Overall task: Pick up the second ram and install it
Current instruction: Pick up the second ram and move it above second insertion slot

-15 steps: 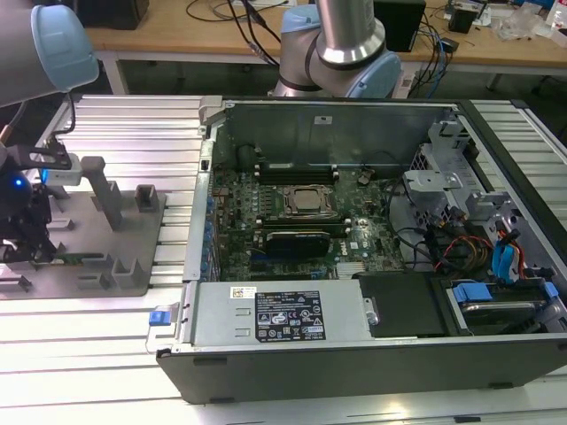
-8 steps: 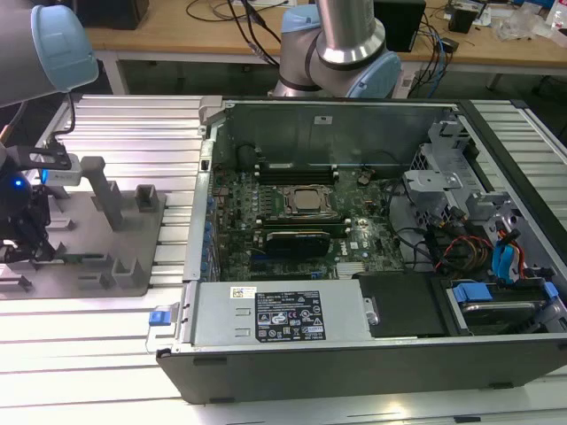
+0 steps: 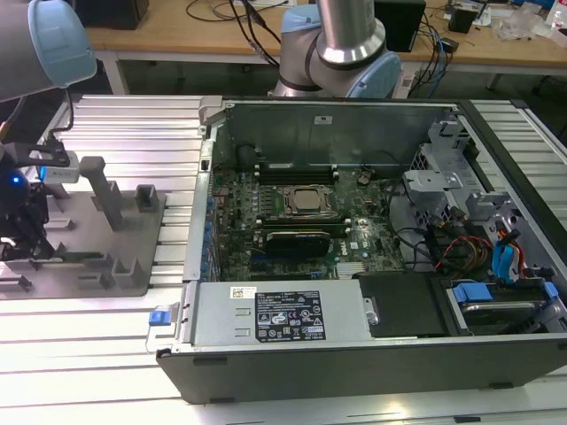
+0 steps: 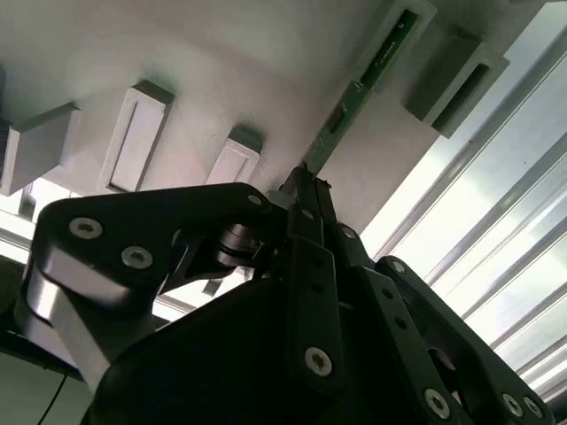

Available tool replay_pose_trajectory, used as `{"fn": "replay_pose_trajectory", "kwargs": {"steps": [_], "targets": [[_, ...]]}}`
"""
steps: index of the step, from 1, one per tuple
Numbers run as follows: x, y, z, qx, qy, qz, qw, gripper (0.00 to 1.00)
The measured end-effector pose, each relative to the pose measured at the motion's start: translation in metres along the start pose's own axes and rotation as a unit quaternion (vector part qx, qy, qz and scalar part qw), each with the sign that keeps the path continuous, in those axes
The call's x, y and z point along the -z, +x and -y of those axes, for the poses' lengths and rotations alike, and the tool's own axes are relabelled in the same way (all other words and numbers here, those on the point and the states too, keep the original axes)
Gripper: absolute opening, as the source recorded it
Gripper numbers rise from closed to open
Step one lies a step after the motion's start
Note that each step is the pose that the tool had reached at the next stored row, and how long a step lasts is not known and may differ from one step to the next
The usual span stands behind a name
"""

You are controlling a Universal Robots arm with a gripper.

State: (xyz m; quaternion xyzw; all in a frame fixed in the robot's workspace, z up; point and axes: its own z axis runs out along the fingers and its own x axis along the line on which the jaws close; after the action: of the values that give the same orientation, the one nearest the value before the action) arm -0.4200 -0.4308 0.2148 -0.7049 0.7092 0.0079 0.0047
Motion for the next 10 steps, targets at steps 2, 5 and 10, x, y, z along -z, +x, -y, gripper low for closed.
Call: {"fn": "replay_pose_trajectory", "kwargs": {"steps": [2, 5, 10], "targets": [[0.0048, -0.0001, 0.0000, 0.000, 0.0000, 0.0001, 1.0000, 0.09], [0.0092, -0.0002, 0.0000, 0.000, 0.0000, 0.0001, 1.0000, 0.09], [0.0180, -0.0004, 0.0000, 0.000, 0.0001, 0.0001, 1.0000, 0.09]]}}
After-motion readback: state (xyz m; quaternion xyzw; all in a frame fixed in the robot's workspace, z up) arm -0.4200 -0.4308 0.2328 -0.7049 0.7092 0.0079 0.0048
